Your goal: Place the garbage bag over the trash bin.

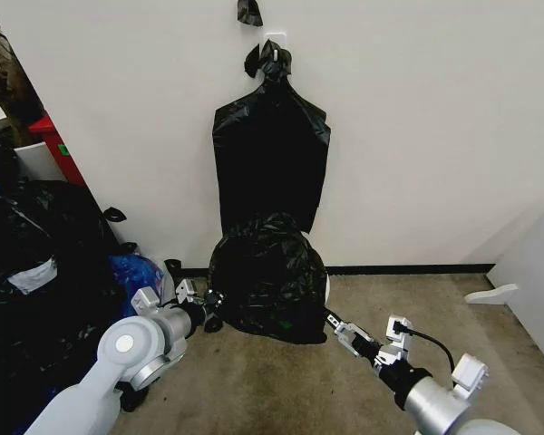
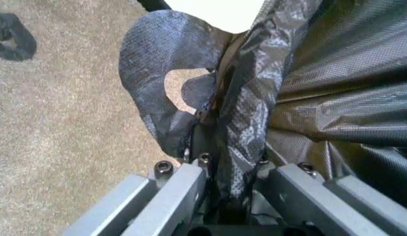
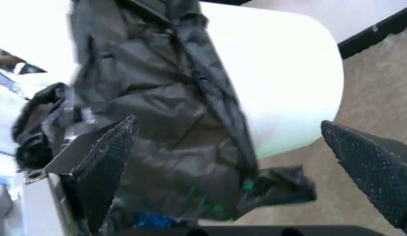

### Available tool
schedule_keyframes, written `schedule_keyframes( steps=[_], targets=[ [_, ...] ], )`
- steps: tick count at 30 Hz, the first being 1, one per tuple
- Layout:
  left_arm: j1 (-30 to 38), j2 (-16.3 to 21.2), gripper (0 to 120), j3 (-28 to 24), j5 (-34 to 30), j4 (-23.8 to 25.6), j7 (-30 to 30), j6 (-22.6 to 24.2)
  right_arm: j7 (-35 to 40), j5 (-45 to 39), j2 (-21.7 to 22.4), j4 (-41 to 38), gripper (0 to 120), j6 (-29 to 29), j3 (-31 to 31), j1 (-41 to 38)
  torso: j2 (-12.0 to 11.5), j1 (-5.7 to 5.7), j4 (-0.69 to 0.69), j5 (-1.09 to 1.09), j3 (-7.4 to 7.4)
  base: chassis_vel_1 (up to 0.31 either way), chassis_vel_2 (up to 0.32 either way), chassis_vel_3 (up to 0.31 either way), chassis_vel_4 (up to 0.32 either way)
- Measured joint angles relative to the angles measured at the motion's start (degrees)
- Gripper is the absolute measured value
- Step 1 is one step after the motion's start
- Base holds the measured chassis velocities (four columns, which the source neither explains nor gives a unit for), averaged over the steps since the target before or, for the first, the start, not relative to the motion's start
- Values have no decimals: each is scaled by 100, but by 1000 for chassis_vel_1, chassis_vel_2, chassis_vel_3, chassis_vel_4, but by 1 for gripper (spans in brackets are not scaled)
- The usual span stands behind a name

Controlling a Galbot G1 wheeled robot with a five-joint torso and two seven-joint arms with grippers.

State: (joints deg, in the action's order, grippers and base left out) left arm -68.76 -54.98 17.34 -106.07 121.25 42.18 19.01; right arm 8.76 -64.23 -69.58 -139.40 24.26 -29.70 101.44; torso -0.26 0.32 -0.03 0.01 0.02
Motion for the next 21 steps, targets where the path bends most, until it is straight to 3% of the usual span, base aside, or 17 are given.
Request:
schedule_keyframes(
  steps=[13,21],
  targets=[
    [-19,50,0,-33,-147,365,73,15,264,633,54,517,100,-449,234,-104,0,0,-1,0,0,0,0,0,0],
    [-31,79,0,12,-331,492,76,94,65,690,134,1542,100,-579,-64,-379,0,0,-1,2,0,0,0,0,0]
  ],
)
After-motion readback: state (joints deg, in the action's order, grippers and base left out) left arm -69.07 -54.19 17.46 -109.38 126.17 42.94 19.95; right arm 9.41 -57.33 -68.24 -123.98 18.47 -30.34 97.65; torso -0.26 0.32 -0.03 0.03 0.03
